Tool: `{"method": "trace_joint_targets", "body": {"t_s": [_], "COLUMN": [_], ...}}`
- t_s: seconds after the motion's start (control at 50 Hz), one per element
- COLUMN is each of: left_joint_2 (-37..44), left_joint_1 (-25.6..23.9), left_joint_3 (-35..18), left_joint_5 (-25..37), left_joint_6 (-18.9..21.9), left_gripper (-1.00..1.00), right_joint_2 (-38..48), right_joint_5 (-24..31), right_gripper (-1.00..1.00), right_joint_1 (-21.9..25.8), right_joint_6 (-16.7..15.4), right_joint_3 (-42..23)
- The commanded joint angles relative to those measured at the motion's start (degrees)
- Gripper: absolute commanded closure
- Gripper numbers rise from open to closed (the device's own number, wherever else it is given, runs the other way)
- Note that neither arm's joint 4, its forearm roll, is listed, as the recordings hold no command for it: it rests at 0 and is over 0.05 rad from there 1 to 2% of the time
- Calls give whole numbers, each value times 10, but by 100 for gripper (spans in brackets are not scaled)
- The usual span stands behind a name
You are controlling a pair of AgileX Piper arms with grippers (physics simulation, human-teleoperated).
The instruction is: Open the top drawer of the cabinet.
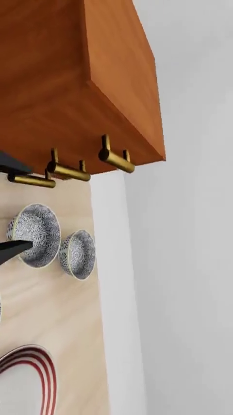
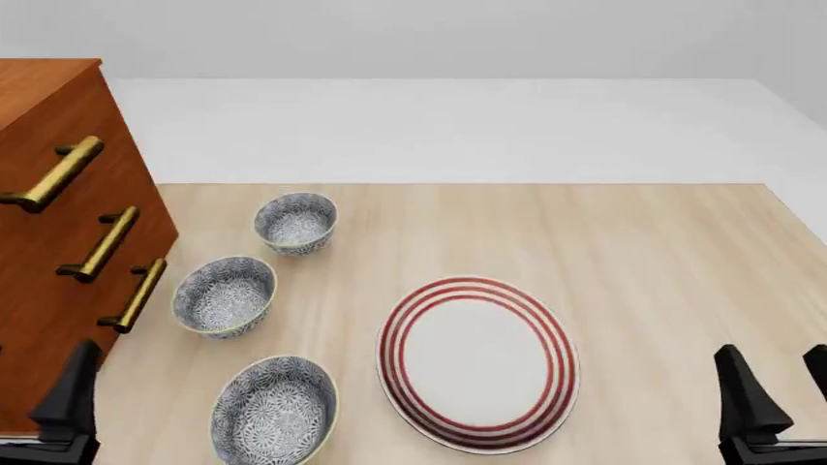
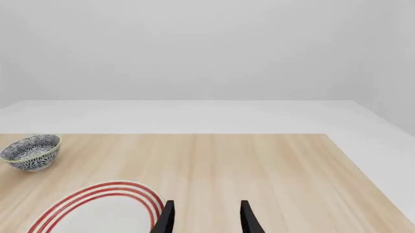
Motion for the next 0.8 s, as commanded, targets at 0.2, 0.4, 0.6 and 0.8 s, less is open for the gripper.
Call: {"method": "trace_joint_targets", "body": {"t_s": [0.2, 0.4, 0.6, 0.8], "left_joint_2": [0, -1, -1, -1], "left_joint_1": [-9, -15, -4, 2], "left_joint_3": [-40, -43, -40, -42], "left_joint_5": [-18, -22, -48, -68], "left_joint_6": [192, 274, 331, 402], "left_gripper": [-100, -100, -100, -100], "right_joint_2": [0, 0, 0, 0], "right_joint_5": [0, 0, 0, 0], "right_gripper": [-100, -100, -100, -100], "right_joint_1": [0, 0, 0, 0], "right_joint_6": [0, 0, 0, 0], "right_joint_3": [0, 0, 0, 0]}}
